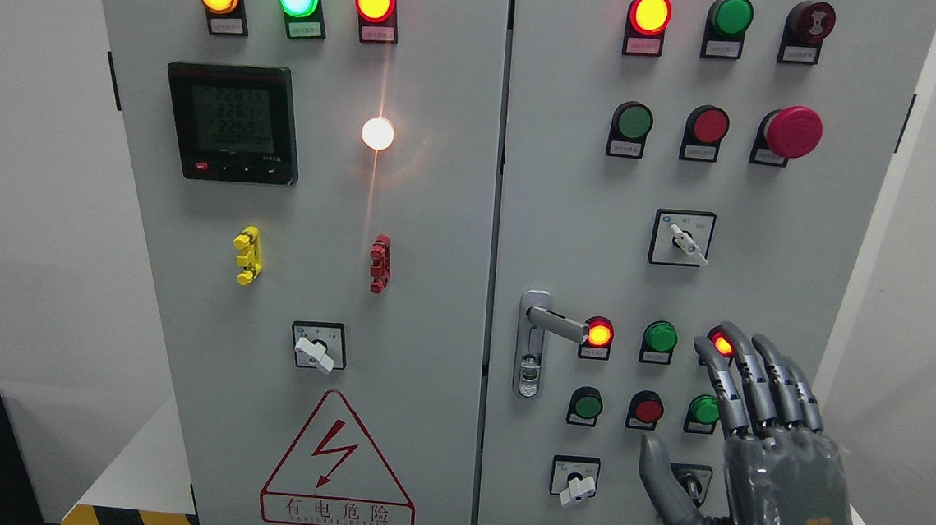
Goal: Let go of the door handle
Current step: 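Open the right hand and pull it away from the handle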
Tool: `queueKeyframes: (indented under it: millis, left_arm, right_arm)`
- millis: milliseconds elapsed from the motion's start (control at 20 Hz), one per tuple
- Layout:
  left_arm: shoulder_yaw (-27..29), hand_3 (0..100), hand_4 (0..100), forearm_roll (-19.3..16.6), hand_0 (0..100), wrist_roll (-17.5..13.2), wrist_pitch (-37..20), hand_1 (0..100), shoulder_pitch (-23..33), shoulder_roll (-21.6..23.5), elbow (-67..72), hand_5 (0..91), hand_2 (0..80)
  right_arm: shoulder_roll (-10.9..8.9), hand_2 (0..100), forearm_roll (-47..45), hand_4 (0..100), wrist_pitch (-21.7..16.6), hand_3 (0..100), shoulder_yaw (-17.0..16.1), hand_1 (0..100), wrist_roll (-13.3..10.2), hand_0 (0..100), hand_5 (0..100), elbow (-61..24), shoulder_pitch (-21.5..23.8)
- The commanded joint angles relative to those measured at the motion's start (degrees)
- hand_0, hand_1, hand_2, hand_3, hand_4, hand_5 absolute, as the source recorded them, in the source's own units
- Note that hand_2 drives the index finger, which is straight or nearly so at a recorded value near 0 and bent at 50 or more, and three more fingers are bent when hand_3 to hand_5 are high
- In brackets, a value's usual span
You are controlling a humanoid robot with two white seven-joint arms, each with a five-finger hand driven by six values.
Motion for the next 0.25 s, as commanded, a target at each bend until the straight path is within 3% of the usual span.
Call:
queueKeyframes:
  millis: [0, 200]
  left_arm:
    - [0.02, 0, 0, 0.00, 12, -0.02, 0.01, 56, 1.14, 0.00, 0.00, 0.0, 0.0]
    - [0.02, 0, 0, 0.00, 12, -0.02, 0.01, 56, 1.14, 0.00, 0.00, 0.0, 0.0]
  right_arm:
    - [0.10, 1, -1.49, 7, -0.40, 5, -2.68, 17, -0.08, 53, 3, -0.15, 0.55]
    - [0.19, 2, -1.49, 8, -0.40, 6, -2.59, 17, -0.08, 52, 3, -0.15, 0.46]
